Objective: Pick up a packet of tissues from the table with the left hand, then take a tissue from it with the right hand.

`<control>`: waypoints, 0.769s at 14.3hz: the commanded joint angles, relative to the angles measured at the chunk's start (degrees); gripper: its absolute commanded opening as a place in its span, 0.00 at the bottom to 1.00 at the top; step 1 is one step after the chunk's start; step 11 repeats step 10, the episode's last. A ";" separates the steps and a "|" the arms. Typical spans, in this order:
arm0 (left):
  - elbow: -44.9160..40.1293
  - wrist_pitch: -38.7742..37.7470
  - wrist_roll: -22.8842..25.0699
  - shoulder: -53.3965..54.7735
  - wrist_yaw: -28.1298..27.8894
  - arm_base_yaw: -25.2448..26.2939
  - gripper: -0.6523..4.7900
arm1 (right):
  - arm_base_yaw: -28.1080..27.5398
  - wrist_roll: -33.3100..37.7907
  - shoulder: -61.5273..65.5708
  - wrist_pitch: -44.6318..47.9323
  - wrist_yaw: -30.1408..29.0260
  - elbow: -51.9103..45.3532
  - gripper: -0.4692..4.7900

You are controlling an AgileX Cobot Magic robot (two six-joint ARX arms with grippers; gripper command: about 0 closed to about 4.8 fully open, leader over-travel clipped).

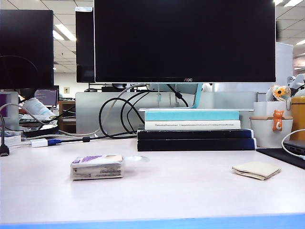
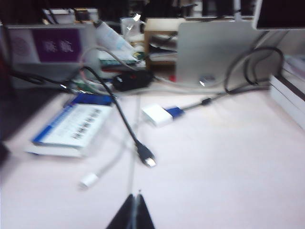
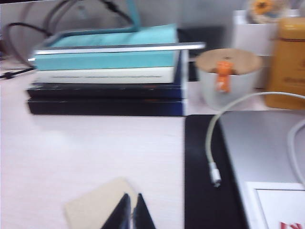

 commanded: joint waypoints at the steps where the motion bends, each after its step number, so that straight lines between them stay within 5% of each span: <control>1: -3.19 0.35 0.22 0.09 4.98 -0.04 0.12 | 0.13 0.57 -0.02 0.98 -0.66 -0.57 0.20; 11: -3.74 -1.75 -0.39 0.09 4.92 -0.04 0.12 | 0.13 0.68 -0.02 0.98 0.90 -0.57 0.20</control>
